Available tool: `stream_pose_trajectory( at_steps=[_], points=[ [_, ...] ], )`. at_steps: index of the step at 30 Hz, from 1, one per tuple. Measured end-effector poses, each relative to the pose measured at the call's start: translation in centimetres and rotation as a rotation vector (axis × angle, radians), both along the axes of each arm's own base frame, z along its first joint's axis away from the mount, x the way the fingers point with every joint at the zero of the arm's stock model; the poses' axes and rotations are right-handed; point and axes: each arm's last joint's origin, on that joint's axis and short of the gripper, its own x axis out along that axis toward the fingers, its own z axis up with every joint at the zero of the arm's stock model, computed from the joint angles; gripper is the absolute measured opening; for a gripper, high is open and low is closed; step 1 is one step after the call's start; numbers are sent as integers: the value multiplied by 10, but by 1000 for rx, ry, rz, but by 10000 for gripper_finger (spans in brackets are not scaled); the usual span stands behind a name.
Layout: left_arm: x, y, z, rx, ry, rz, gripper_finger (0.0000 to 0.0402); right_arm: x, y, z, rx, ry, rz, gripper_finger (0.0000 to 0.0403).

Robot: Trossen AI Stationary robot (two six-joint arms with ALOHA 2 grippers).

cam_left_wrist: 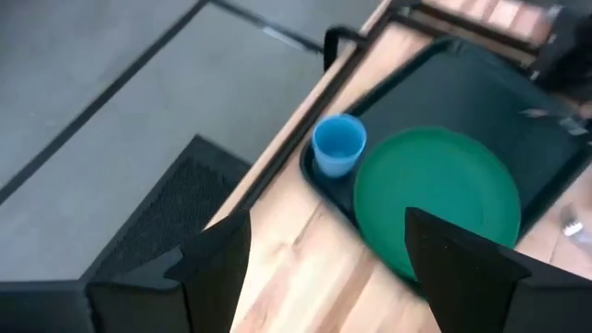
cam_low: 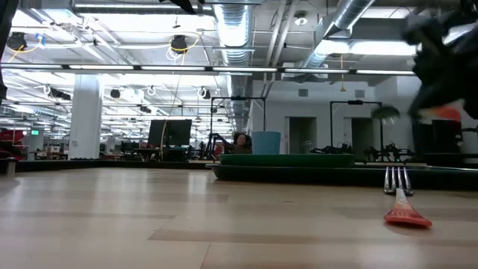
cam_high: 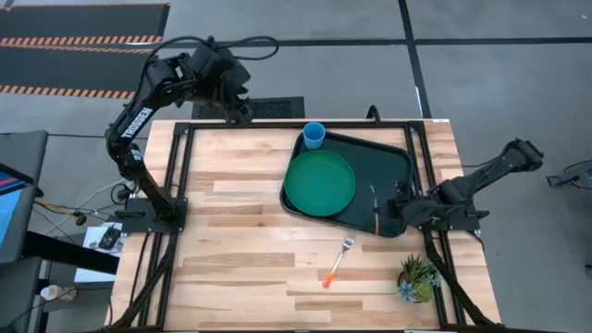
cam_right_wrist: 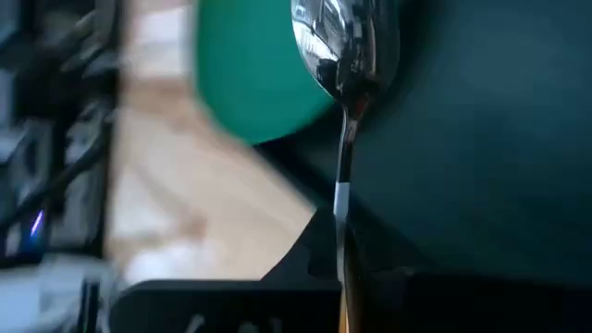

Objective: Pick and place plate/cup/fork/spoon on tray
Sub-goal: Put the orange spoon on the black tray to the right of the green plate

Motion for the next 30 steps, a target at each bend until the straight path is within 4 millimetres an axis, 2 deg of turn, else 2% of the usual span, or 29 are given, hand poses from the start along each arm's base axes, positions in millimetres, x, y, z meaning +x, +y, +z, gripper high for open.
stream_pose_trajectory(
  at_steps=[3,8,13,17,20,24,30],
  points=[
    [5,2,2,-26,-75,-54,267,-4,-2,-5,1,-5,-64,2],
    [31,14,-12,-247,-289,-298,258,5,-1,19,-127,-257,-21,2],
    [63,25,-53,-448,-411,-508,235,13,-1,50,-249,-516,29,2],
    [88,29,-91,-485,-502,-617,225,16,-2,66,-308,-642,46,2],
    [104,24,-113,-463,-571,-728,225,20,-3,67,-309,-658,48,2],
    [116,9,-129,-418,-635,-845,224,30,-3,68,-302,-684,69,2],
    [126,-10,-137,-372,-691,-930,224,50,-8,77,-325,-831,118,2]
  ],
)
